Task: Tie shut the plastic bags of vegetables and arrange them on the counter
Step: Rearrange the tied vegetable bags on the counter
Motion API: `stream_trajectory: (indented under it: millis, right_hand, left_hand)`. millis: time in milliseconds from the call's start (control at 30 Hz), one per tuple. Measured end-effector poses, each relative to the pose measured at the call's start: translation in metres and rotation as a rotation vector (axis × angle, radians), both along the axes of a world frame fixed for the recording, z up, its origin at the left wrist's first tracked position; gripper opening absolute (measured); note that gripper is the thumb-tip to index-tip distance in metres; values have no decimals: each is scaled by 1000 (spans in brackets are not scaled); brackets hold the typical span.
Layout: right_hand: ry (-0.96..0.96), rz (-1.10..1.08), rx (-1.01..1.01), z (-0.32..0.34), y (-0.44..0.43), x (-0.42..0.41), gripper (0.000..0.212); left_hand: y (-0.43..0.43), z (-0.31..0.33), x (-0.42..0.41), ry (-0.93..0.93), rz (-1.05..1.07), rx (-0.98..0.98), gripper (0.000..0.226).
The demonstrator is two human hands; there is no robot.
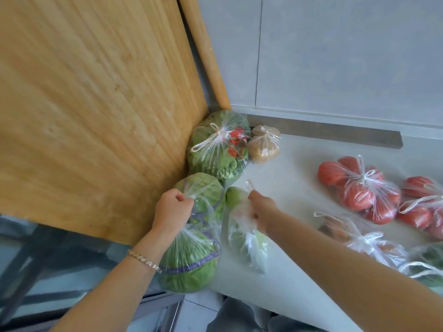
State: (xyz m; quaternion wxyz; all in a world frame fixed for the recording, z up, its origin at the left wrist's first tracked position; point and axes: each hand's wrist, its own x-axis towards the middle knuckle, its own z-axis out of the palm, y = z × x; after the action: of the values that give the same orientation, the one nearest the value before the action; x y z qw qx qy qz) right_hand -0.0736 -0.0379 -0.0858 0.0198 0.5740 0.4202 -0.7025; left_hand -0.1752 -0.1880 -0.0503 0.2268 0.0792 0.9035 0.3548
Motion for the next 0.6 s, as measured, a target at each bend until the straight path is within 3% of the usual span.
stream_trajectory:
  millis: [100,167,267,333,433,500,600]
  right_hand:
    - [136,-245,-196,-2,-10,-14,21]
    - [161,-313,-225,-8,-11,-14,23]
    - [93,-191,-116,-15,-4,-7,19]
    - [-9,-18,-14,-24,1,0,34]
    - [-55,74,-227,-33,-5,14,61]
    - [32,78,-413,-37,-17,16,52]
    - [124,86,-426,-37,-33,9,17]
  left_hand:
    - [-6,1,-11,10,9,-15,13]
    - [-9,1,-18,11,5,-24,14]
    - [-10,0,-25,30,-2,-33,16]
    - [-9,-2,-29,46,-5,-32,15]
    - [-8,-4,-34,65,16,-31,8]
    - [-10,-5,-37,80,20,-58,8]
    - [-11,-4,-37,94,-8,-91,9]
